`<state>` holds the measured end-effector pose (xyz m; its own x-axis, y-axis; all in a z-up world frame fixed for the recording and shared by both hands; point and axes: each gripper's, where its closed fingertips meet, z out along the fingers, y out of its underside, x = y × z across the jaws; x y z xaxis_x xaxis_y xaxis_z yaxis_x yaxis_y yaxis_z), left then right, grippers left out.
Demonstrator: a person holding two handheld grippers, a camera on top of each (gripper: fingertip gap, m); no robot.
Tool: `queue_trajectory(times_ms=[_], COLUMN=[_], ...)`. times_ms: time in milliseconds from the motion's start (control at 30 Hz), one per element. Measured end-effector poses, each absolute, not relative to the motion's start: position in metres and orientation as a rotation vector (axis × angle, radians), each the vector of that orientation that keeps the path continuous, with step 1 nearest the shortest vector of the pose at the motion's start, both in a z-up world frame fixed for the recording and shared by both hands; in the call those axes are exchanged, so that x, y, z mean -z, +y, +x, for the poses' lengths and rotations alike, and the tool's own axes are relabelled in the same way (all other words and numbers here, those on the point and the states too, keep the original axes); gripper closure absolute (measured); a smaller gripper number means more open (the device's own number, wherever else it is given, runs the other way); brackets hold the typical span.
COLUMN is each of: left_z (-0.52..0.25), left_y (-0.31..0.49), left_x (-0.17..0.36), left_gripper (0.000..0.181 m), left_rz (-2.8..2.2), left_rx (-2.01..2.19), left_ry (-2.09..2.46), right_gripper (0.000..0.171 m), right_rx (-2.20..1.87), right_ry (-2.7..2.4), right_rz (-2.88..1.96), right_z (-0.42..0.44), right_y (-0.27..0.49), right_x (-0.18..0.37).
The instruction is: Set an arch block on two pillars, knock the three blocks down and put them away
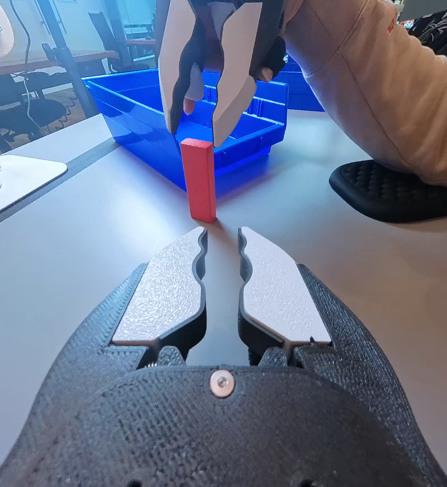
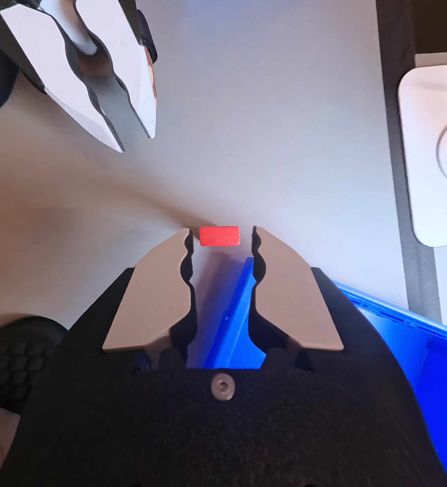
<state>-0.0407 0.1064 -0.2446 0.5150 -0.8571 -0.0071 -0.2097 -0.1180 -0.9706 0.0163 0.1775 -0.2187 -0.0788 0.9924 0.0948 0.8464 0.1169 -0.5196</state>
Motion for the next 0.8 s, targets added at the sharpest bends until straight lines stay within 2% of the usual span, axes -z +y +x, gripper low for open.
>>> queue_trajectory(times_ms=[133, 233, 333, 433, 500, 567, 633, 800], left_z=[-0.041, -0.069, -0.136, -0.224, -0.271, -0.309, -0.347, -0.379], left_y=[0.099, 0.104, 0.125, 0.163, 0.191, 0.215, 0.233, 0.244], left_x=[0.212, 0.142, 0.073, 0.049, 0.067, 0.107, 0.149, 0.233], left_gripper=[0.162, 0.167, 0.166, 0.165, 0.16, 0.151, 0.152, 0.147], left_rz=[-1.502, -1.343, -1.322, -1.455, -1.639, -1.89, -2.027, -2.272], left_rx=[0.679, 0.507, 0.342, 0.145, 0.098, 0.014, -0.203, -0.294], left_ry=[0.948, 0.892, 0.731, 0.605, 0.595, 0.71, 0.916, 1.286], right_gripper=[0.128, 0.128, 0.129, 0.13, 0.129, 0.129, 0.129, 0.129], right_rx=[-0.488, -0.542, -0.619, -0.672, -0.676, -0.689, -0.751, -0.947], right_ry=[-1.879, -1.795, -1.732, -1.72, -1.741, -1.767, -1.769, -1.771], right_rz=[-1.695, -1.576, -1.469, -1.424, -1.441, -1.459, -1.47, -1.432], right_z=[0.016, 0.011, 0.002, -0.004, 0.001, 0.01, 0.018, 0.03], right_y=[0.178, 0.167, 0.152, 0.134, 0.122, 0.109, 0.095, 0.063], right_x=[0.185, 0.148, 0.121, 0.118, 0.132, 0.151, 0.166, 0.185])
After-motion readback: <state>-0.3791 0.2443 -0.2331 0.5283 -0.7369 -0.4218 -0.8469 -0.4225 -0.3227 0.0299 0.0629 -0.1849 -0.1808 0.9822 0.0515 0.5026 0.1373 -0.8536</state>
